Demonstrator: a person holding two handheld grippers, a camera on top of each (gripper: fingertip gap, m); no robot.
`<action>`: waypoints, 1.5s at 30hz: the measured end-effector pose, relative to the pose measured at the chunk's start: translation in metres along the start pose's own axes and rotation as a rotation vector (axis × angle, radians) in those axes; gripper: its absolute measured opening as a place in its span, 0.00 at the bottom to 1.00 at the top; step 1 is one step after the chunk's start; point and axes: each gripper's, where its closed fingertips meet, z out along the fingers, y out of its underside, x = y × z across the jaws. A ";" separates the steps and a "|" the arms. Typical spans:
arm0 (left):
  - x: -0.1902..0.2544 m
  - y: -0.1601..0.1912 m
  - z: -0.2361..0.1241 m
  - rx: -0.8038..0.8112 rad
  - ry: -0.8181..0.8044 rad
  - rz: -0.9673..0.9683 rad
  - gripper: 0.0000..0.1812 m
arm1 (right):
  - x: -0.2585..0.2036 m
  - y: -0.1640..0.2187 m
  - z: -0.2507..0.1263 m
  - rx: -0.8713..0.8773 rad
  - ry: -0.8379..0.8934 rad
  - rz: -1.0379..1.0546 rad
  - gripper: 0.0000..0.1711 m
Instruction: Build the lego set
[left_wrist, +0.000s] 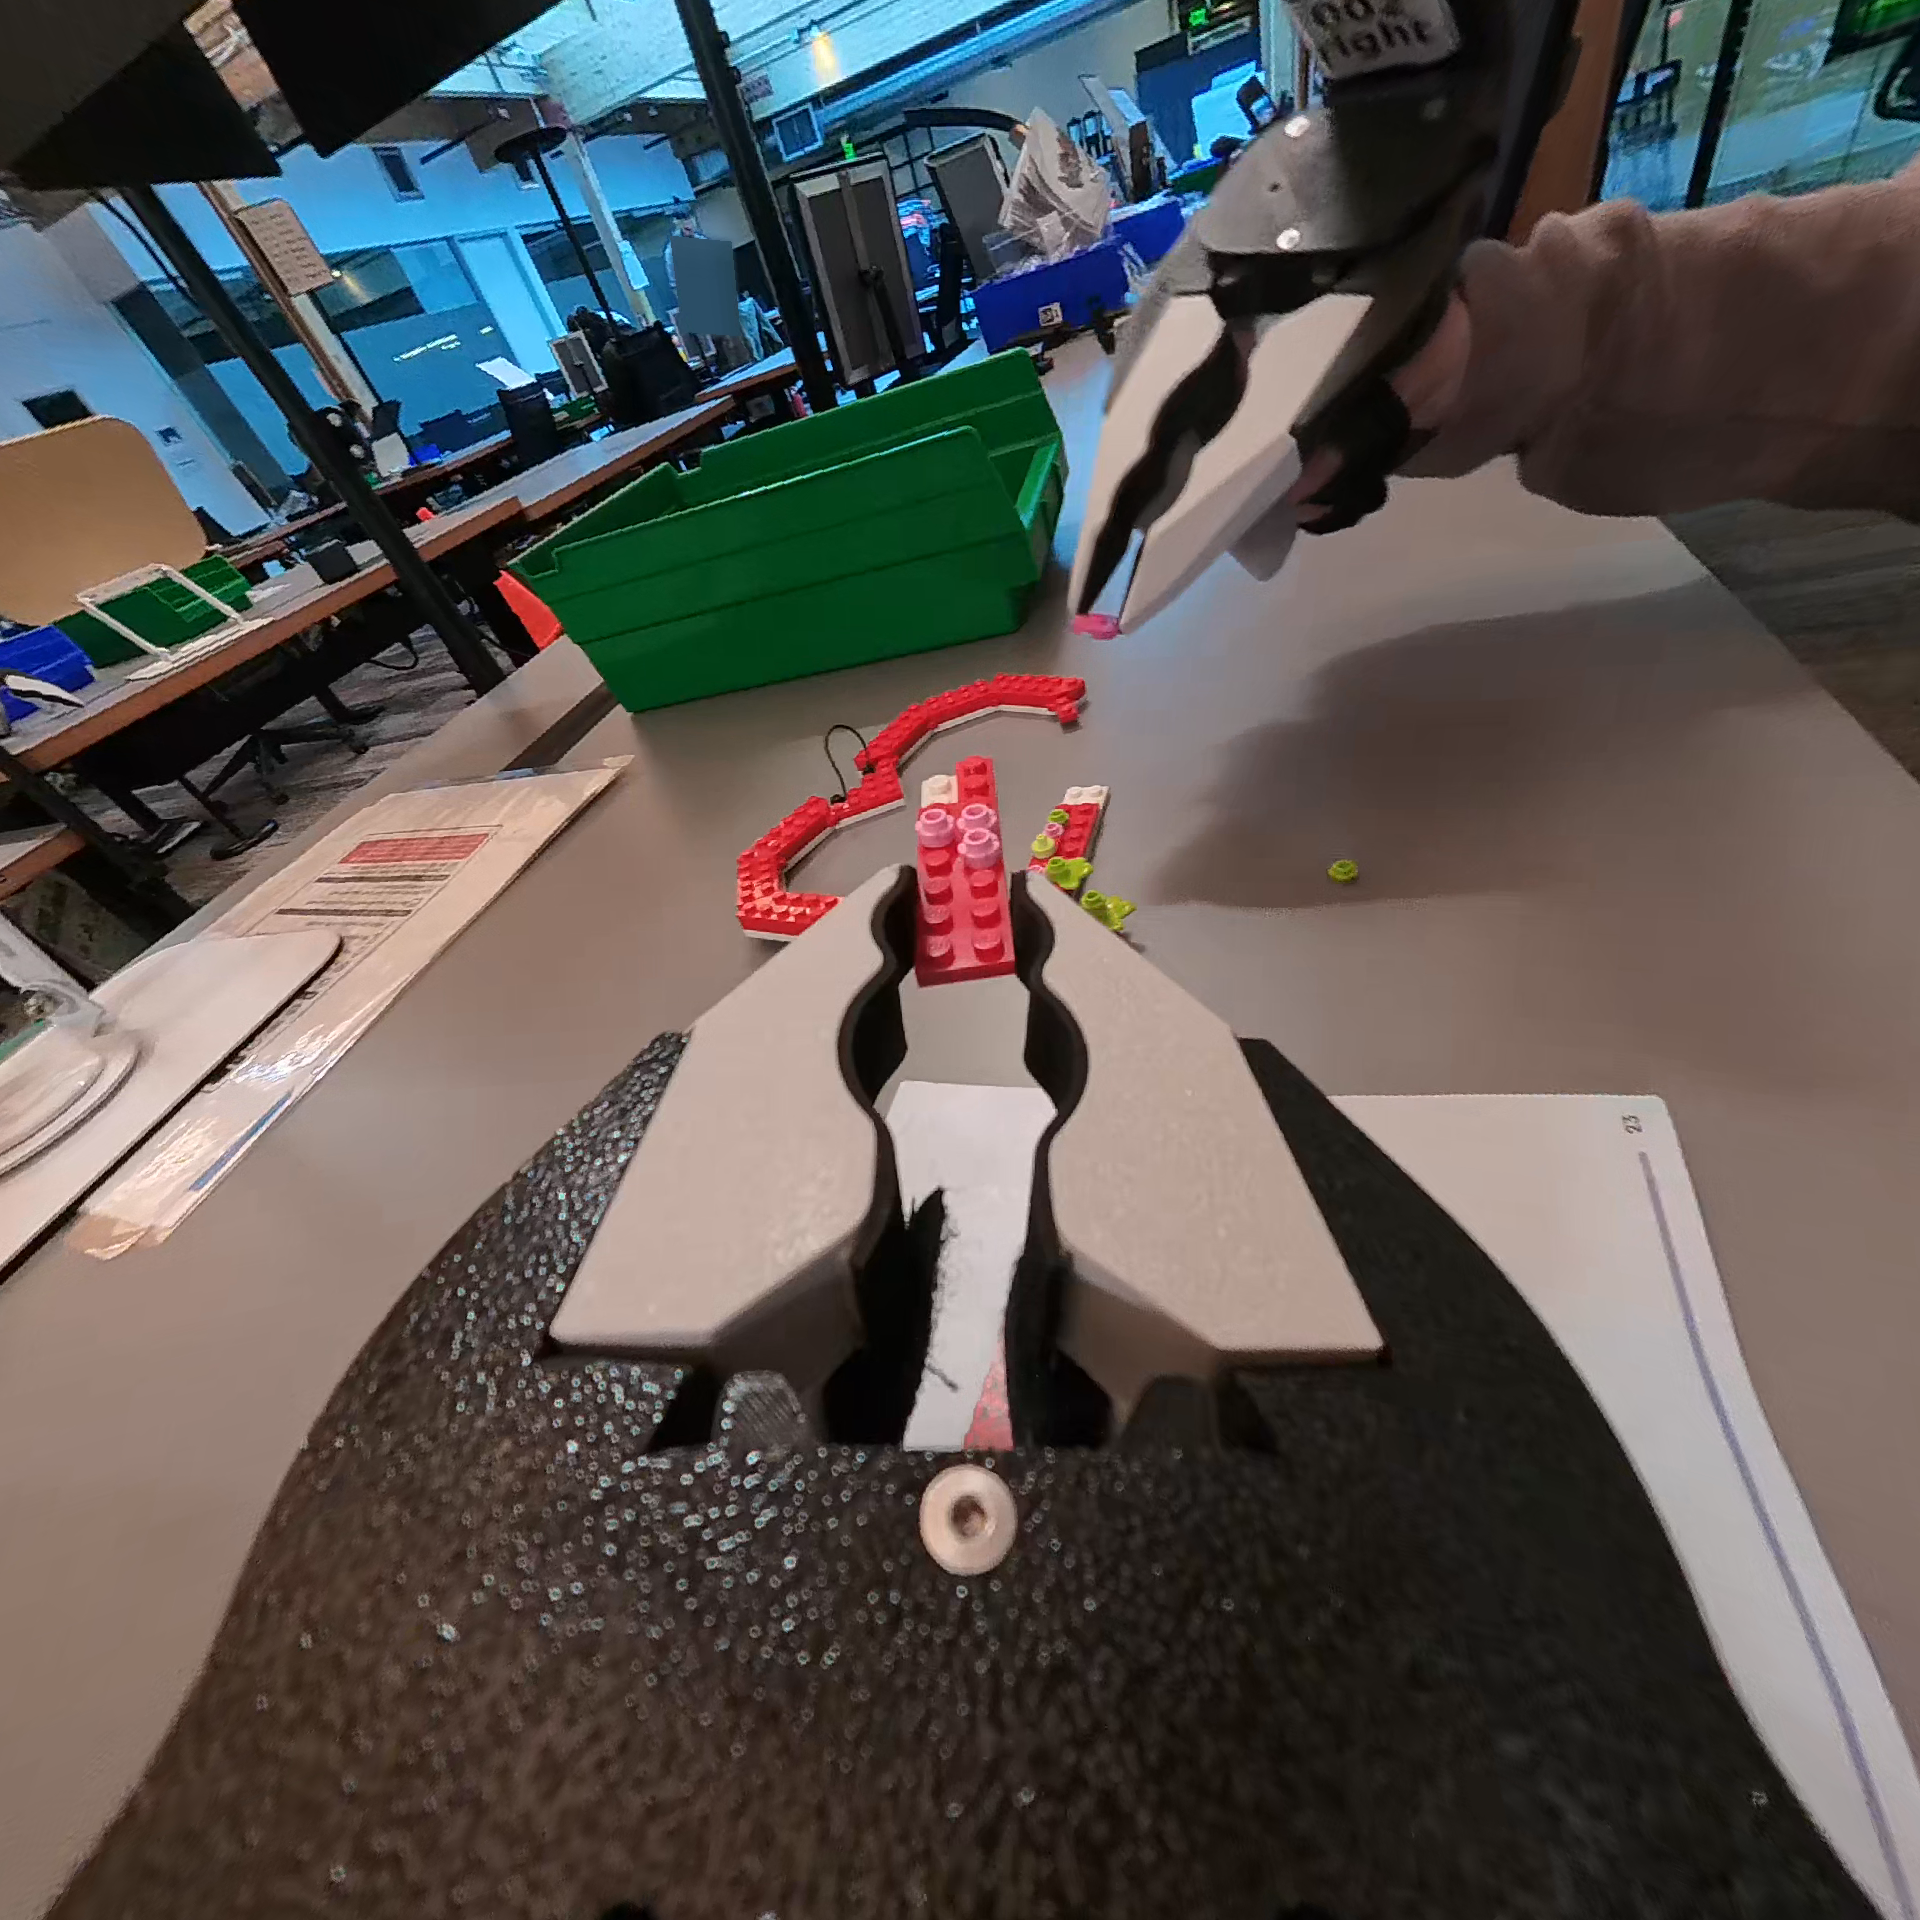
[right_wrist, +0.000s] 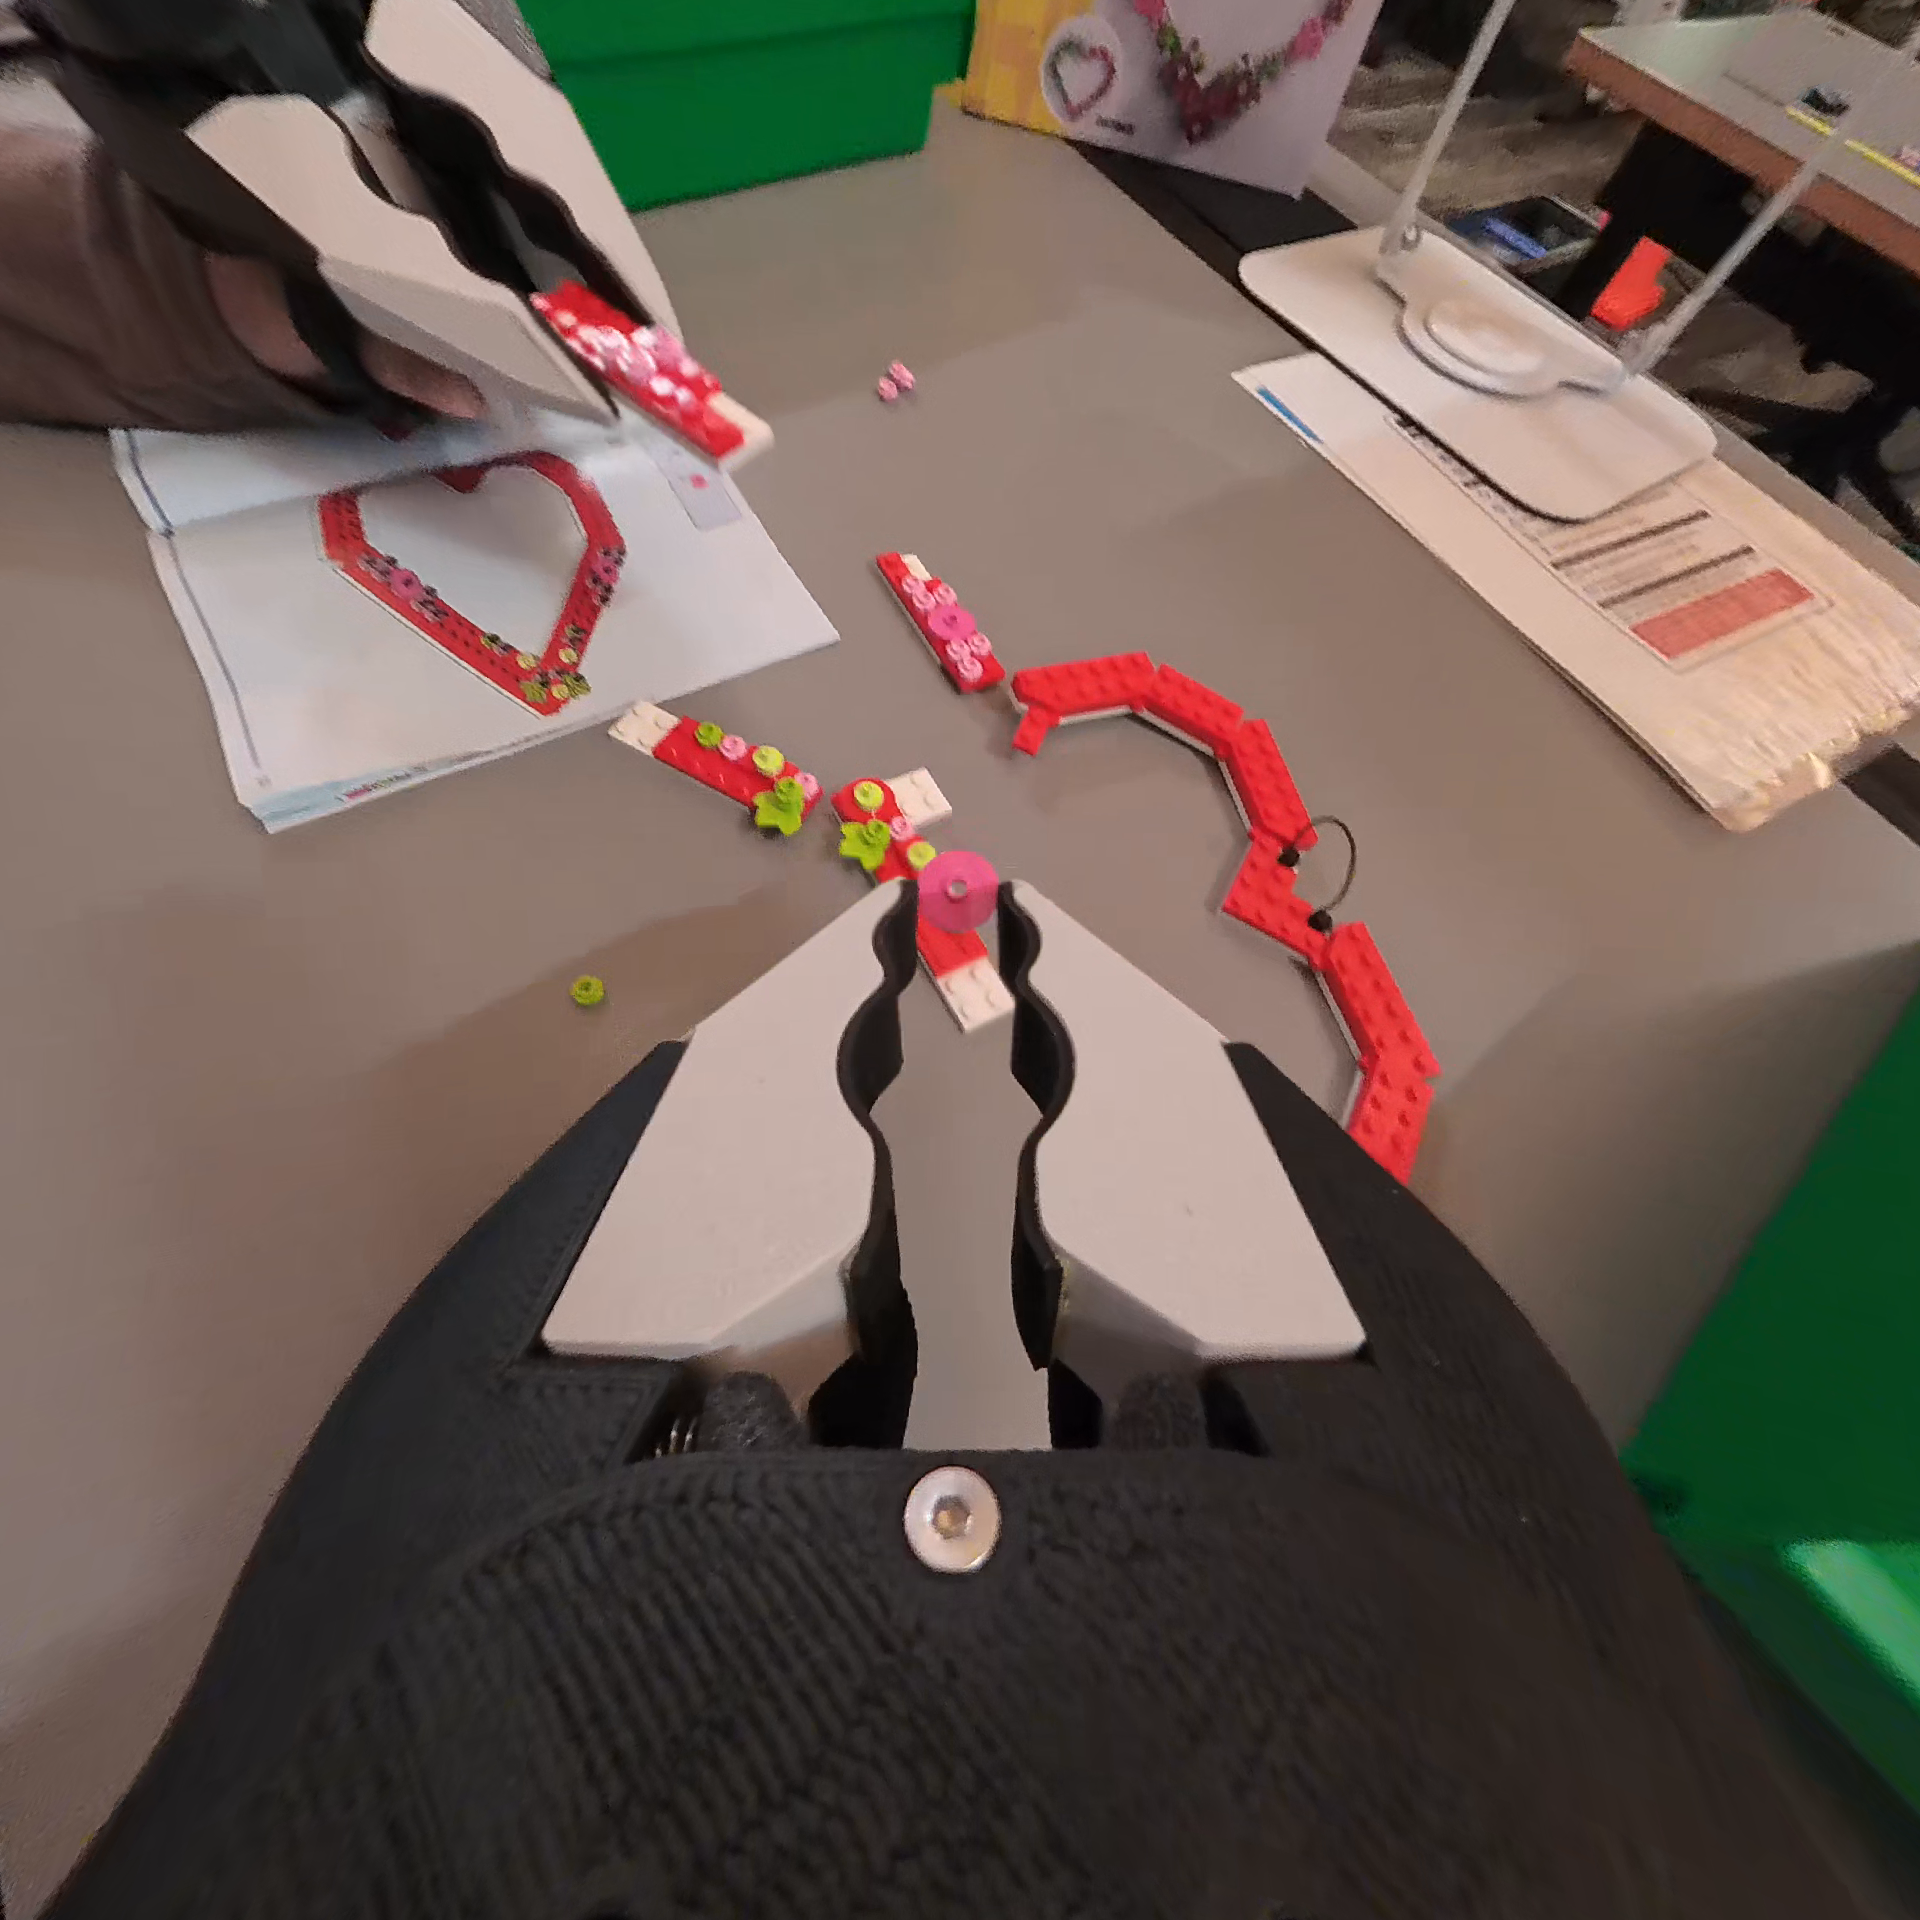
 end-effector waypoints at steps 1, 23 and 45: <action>-0.001 0.000 0.000 0.001 -0.004 -0.002 0.08 | 0.003 0.005 -0.002 -0.010 0.023 0.005 0.08; -0.006 0.003 0.000 -0.006 -0.034 0.006 0.08 | 0.020 0.053 -0.030 -0.060 0.189 0.080 0.08; -0.061 0.002 -0.030 0.096 -0.245 -0.099 0.08 | 0.014 0.020 -0.021 0.179 0.375 -0.081 0.08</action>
